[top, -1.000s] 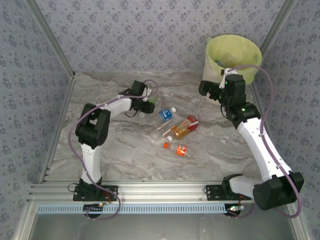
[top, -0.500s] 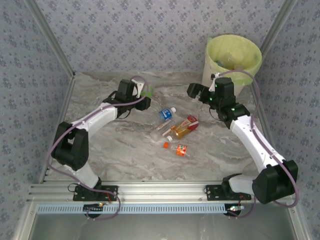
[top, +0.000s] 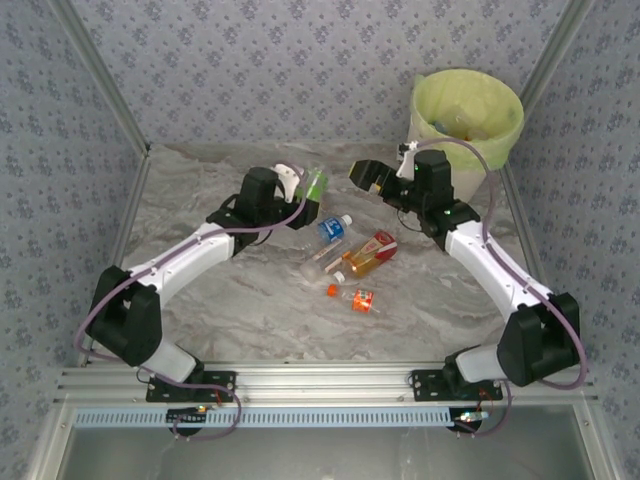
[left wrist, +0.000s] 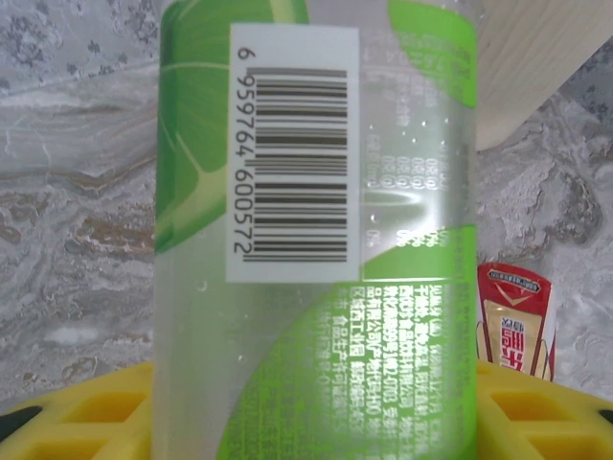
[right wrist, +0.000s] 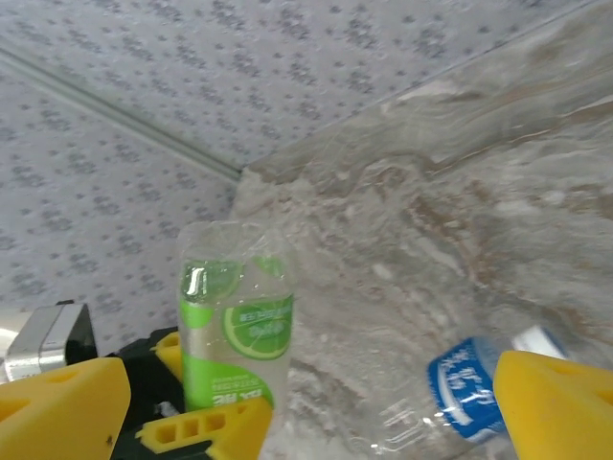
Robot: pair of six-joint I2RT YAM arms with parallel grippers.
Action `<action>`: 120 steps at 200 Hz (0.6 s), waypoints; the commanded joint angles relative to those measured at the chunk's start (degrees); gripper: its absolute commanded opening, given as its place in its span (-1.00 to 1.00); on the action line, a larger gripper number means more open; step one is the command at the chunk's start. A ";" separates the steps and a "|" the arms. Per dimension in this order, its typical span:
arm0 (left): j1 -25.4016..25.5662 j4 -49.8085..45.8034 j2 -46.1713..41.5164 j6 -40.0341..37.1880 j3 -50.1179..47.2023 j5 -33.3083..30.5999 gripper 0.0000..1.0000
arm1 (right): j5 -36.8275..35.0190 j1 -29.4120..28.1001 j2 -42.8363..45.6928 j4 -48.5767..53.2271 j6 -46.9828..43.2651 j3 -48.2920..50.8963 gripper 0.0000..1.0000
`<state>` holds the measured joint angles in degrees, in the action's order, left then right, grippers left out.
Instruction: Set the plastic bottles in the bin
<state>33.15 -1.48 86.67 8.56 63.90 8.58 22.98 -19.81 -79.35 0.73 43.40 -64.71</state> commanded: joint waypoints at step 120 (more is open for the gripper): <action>3.42 6.31 -5.56 -4.66 -2.39 0.65 -0.08 | 8.30 -5.55 -14.69 -8.32 7.52 -11.12 0.86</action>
<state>35.73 2.55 83.61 5.56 62.00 9.80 32.21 -25.15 -91.57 -7.51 48.69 -74.00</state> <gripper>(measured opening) 0.563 0.954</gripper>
